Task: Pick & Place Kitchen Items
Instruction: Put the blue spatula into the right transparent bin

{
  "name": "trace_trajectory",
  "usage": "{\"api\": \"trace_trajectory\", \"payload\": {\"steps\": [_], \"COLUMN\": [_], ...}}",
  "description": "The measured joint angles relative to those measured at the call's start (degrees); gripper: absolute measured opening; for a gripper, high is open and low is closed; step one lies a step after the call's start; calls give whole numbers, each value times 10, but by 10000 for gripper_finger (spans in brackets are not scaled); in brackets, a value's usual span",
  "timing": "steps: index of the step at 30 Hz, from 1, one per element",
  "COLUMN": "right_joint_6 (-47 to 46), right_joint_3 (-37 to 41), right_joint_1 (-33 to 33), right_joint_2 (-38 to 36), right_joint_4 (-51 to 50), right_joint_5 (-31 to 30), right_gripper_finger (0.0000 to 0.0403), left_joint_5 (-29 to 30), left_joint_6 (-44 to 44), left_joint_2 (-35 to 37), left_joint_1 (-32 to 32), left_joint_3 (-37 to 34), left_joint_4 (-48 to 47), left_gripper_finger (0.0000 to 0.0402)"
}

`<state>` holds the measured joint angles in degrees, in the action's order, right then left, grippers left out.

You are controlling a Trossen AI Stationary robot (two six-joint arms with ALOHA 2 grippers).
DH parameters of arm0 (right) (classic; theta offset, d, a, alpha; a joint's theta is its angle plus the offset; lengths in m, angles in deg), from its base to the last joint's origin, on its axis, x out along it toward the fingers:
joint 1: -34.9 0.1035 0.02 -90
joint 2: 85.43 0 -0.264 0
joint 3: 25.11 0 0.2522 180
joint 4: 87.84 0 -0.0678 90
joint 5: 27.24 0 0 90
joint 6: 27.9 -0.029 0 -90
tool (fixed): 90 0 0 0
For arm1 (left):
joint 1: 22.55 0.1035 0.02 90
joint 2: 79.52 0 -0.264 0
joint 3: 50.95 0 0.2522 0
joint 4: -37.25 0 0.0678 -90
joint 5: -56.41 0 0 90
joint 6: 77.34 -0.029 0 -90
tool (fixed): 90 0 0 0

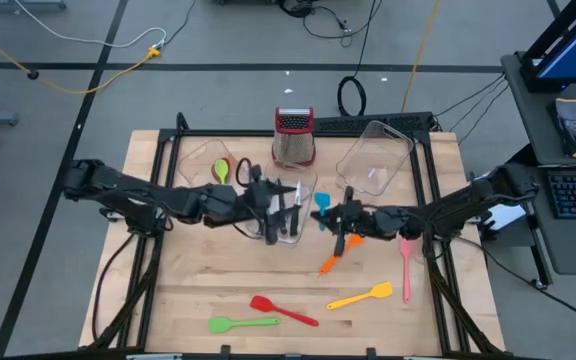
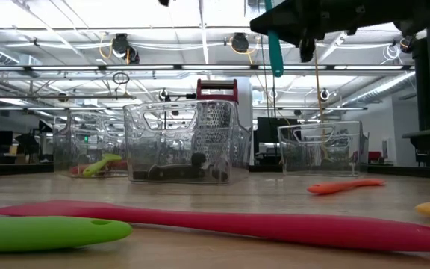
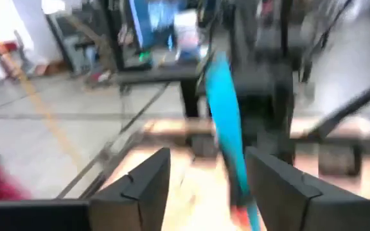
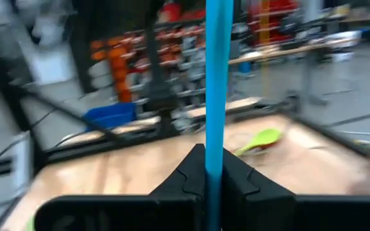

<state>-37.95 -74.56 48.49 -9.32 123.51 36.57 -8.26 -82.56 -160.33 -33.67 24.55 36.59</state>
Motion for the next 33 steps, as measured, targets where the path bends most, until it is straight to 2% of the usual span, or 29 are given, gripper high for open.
{"api": "trace_trajectory", "payload": {"steps": [5,11,14,19,27,33], "right_joint_6": [-18,-116,-199,-310,-410,-485], "right_joint_3": [0,0,0,0,0,0], "right_joint_1": [-23,-83,-130,-198,-297,-347], "right_joint_2": [-73,-170,-208,-229,-200,-179], "right_joint_4": [-77,-227,-304,-392,-444,-525], "right_joint_5": [-103,-220,-218,-214,-140,-91], "right_gripper_finger": [5,5,5,5,5,5], "left_joint_5": [12,17,24,27,19,17], "left_joint_6": [35,67,82,107,133,139], "left_joint_2": [14,11,13,13,13,13], "left_joint_1": [-1,-2,-2,-2,-16,-39], "left_joint_3": [-5,-57,-92,-150,-197,-212], "left_joint_4": [-92,-93,-49,11,49,48], "left_gripper_finger": [218,201,187,169,159,159]}}
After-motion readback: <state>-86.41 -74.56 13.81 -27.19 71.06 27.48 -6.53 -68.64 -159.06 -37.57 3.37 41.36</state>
